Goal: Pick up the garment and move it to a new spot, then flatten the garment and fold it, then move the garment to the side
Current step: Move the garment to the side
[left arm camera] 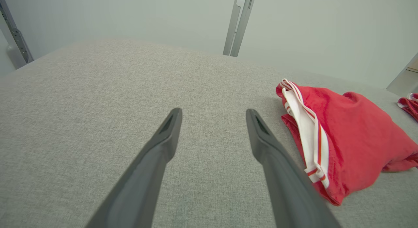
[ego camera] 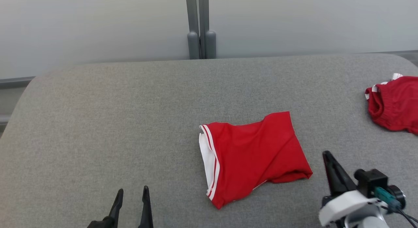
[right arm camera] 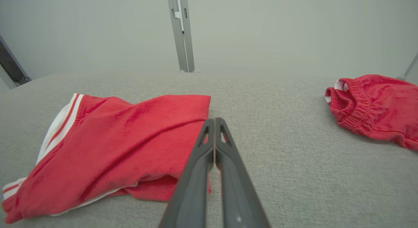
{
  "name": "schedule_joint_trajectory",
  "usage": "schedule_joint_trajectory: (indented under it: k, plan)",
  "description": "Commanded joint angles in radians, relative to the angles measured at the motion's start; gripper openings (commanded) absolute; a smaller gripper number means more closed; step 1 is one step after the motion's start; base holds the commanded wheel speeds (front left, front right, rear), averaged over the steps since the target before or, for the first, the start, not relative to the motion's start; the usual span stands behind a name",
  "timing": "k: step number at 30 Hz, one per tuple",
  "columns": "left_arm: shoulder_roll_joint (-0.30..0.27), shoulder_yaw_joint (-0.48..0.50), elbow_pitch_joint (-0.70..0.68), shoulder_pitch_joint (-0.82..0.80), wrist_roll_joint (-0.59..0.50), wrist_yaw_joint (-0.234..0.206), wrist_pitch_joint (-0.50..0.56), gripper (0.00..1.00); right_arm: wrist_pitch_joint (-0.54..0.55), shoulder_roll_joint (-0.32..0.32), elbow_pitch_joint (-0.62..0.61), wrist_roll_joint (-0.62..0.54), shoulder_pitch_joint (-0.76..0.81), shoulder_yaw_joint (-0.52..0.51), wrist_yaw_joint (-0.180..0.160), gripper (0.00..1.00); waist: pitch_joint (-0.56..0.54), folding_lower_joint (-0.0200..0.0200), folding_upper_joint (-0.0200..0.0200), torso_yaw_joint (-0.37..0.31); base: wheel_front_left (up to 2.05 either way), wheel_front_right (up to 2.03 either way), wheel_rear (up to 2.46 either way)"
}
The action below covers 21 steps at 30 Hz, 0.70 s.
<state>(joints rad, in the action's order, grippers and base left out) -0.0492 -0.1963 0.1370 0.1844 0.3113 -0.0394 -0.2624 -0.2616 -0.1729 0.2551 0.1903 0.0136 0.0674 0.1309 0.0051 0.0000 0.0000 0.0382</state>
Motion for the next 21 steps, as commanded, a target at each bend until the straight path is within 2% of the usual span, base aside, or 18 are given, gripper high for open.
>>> schedule_joint_trajectory:
  k: [1,8,13,21]
  plan:
    - [-0.003,-0.010,-0.007,-0.029,-0.004,0.005,-0.003,1.00,-0.004,0.010,0.037,0.000,-0.060,0.036,-0.001,0.00,0.037,0.0000,0.0000,0.005,0.00,0.00,0.00]
    - [-0.003,-0.053,0.003,-0.097,0.001,0.000,-0.003,1.00,-0.004,0.068,0.250,-0.031,-0.303,0.207,-0.001,0.00,0.116,0.0000,0.0000,0.027,0.00,0.00,0.00]
    - [-0.003,-0.077,0.012,-0.123,0.009,-0.004,-0.002,1.00,0.023,0.100,0.440,-0.049,-0.429,0.279,-0.001,0.00,0.144,0.0000,0.0000,0.061,0.00,0.00,0.00]
    - [-0.003,-0.105,0.021,-0.149,0.017,-0.006,-0.003,1.00,0.031,0.120,0.624,-0.054,-0.535,0.348,-0.001,0.00,0.182,0.0000,0.0000,0.116,0.00,0.00,0.00]
